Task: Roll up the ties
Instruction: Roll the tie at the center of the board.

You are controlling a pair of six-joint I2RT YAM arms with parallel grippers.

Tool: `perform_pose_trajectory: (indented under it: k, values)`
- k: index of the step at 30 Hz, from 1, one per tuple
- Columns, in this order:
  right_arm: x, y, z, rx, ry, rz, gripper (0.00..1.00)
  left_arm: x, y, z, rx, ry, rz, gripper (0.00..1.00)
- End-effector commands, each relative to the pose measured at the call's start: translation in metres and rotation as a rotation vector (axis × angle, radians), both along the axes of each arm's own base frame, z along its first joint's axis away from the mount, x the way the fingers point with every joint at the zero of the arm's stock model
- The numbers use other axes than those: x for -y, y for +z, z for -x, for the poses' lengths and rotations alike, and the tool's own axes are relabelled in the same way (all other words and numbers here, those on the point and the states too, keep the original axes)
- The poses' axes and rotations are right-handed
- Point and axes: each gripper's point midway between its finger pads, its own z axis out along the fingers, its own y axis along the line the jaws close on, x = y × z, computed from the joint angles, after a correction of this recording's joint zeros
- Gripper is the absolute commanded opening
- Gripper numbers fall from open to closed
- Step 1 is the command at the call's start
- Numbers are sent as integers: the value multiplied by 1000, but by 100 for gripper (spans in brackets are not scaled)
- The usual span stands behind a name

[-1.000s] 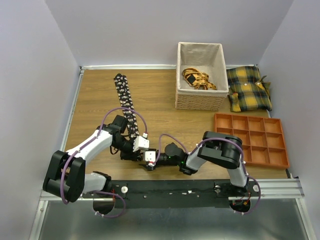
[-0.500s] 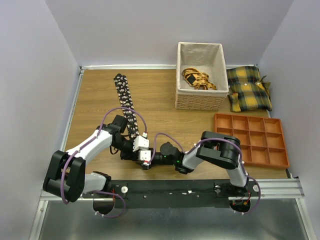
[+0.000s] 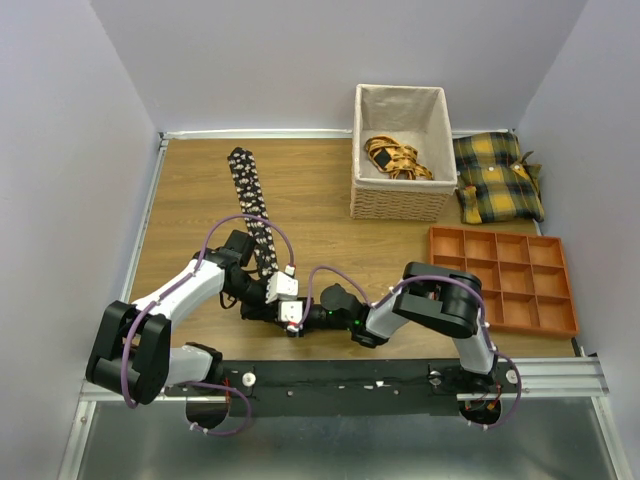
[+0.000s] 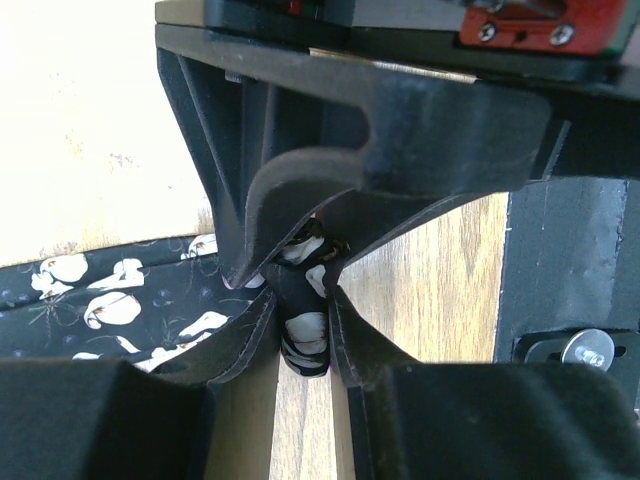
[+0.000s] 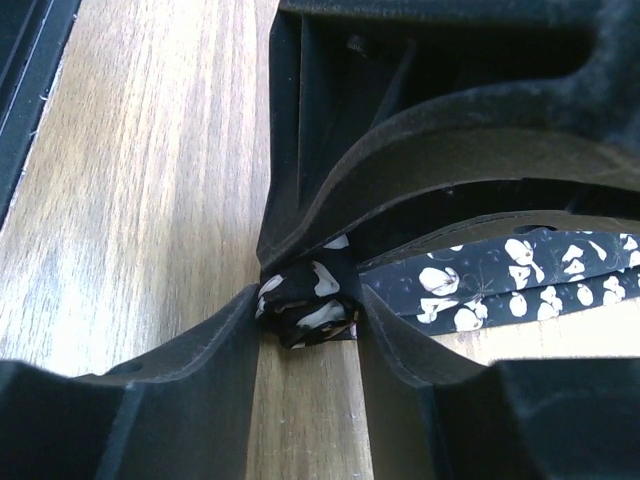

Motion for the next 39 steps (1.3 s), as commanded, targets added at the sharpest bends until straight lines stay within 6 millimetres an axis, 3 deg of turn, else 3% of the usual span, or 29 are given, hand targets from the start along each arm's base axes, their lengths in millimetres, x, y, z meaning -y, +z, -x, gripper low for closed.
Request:
perform_pose_trajectory:
  k: [1,15,19,21,25,29,32,35,39]
  values:
    - [5,-3,0,-11,-19,26,48,6,7,1,4,-26,38,30]
    - [-9,4,-8,-85,-73,13,41,6,7,0,8,-19,35,30]
    - [-11,8,-11,-130,-107,-16,24,6,8,2,14,-34,37,33]
    - [-12,10,-10,-142,-106,-21,20,5,7,4,13,-38,37,36]
    - [-10,8,-7,-198,-118,-27,15,5,8,5,20,-43,38,46]
    - [-8,4,-2,-254,-121,-19,12,2,7,-1,52,-30,19,73]
    - [-5,0,0,-335,-137,-7,12,-4,7,-8,101,-11,-4,85]
    - [1,-3,3,-417,-155,-4,12,-8,14,-19,186,11,13,94]
    - [6,-12,11,-493,-152,32,12,-14,17,-20,259,6,29,99]
